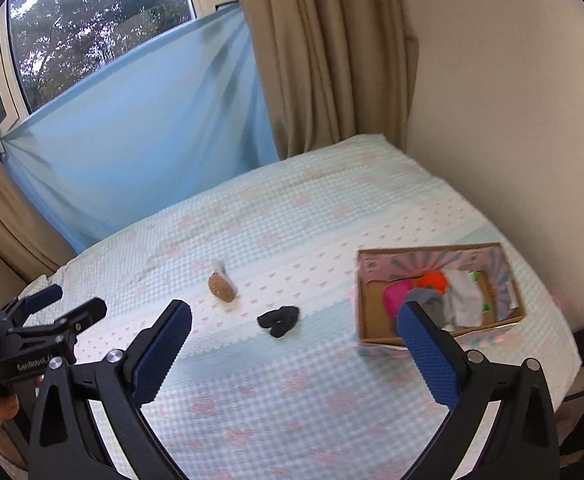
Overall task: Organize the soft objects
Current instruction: 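Grasp the brown plush toy with the left tool while the right tool grasps the black sock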
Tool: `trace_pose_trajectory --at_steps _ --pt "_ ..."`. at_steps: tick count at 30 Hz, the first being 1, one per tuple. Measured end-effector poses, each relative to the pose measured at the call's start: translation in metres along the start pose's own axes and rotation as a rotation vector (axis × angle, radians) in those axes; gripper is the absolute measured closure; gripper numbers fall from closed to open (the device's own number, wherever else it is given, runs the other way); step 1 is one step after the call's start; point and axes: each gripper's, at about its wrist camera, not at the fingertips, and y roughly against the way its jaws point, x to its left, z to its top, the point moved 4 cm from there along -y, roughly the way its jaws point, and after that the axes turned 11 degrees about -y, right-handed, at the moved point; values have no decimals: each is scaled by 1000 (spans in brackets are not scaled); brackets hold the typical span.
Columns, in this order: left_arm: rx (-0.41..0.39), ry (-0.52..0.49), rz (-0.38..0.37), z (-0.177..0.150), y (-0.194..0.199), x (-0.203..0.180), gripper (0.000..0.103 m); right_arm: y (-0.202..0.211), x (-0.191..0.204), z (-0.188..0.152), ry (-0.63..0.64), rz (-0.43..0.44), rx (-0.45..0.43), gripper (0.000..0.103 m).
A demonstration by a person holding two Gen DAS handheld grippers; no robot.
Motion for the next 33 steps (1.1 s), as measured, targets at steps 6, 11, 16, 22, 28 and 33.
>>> trace_pose_trajectory --at_steps 6,11,16,22,28,33 --pt "31 -10 -6 5 -59 22 0 -65 15 -17 6 -22 47 0" --pt "75 -7 -42 8 -121 26 0 -126 18 -31 -11 -41 93 0" --pt "115 -17 -75 9 -192 25 3 -189 15 -47 -24 -59 136 0" --pt "152 -19 -114 -2 -266 18 11 -255 9 -72 -16 -119 174 1" --pt "196 -10 -134 -13 -323 20 22 -302 3 -89 -3 -138 208 1" --pt "225 2 -146 -22 -358 24 32 -331 -3 -95 1 -141 207 1"
